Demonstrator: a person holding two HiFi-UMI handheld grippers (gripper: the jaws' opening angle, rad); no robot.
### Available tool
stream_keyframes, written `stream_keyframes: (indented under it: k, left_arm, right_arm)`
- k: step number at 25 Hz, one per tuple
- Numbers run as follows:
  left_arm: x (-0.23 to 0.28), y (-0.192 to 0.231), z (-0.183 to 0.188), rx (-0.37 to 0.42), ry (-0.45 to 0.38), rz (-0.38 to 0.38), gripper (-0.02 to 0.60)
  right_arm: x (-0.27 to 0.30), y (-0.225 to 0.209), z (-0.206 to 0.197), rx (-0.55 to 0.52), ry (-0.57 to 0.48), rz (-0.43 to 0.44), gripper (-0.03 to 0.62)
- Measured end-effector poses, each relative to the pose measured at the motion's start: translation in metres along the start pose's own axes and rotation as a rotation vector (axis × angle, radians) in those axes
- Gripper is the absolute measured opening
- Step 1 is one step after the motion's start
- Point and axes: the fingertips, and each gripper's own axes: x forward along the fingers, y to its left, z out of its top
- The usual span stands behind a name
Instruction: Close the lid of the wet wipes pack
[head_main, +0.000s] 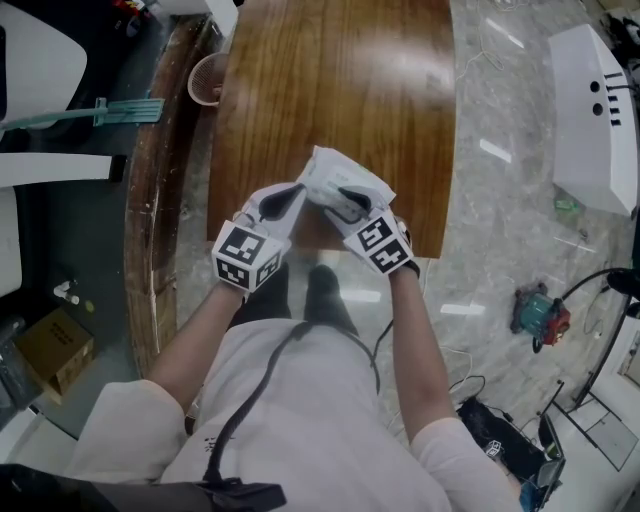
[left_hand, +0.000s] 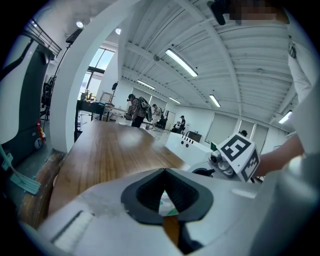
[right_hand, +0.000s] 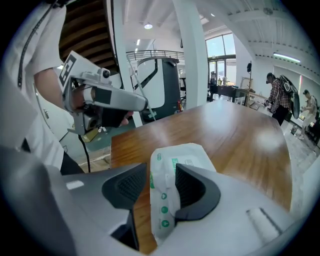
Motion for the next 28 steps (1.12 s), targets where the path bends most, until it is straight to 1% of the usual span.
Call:
stream_keyframes:
  k: [11,18,21,23,25,26,27,28]
  left_arm:
    - [-0.005,-0.003,-0.003,0.008,0.002,-0.005,0.002]
    - [-0.009,-0.006,-0.003,0.012,0.002,-0.006,0.002]
    - [-0.011,-0.008,-0.003,0.012,-0.002,-0.006,0.002]
    - [-0.012,-0.01,-0.001,0.015,-0.005,-0.007,0.002]
    - [-0.013,-0.011,0.003,0.022,-0.011,-0.007,0.002]
    - [-0.014,-0.012,0.006,0.025,-0.015,-0.007,0.002]
    - [-0.015,-0.013,0.008,0.028,-0.021,-0.007,0.002]
    - [-0.017,-0.015,0.012,0.03,-0.027,-0.007,0.002]
  right_arm:
    - [0.007,0.002,-0.005,-0.036,0.082,-0.023,0.193]
    - [0.009,0.003,-0.008,-0.051,0.104,-0.056,0.193]
    - [0.008,0.002,-0.005,-0.015,0.082,-0.061,0.194]
    - [0.002,-0.001,0.002,0.031,0.025,-0.068,0.192]
    - [-0.007,-0.005,0.011,0.082,-0.05,-0.085,0.155]
    - [-0.012,-0.007,0.015,0.109,-0.084,-0.09,0.097]
    - [-0.017,-0.007,0.019,0.135,-0.113,-0.093,0.054]
    - [-0.022,-0.008,0.022,0.155,-0.135,-0.094,0.036]
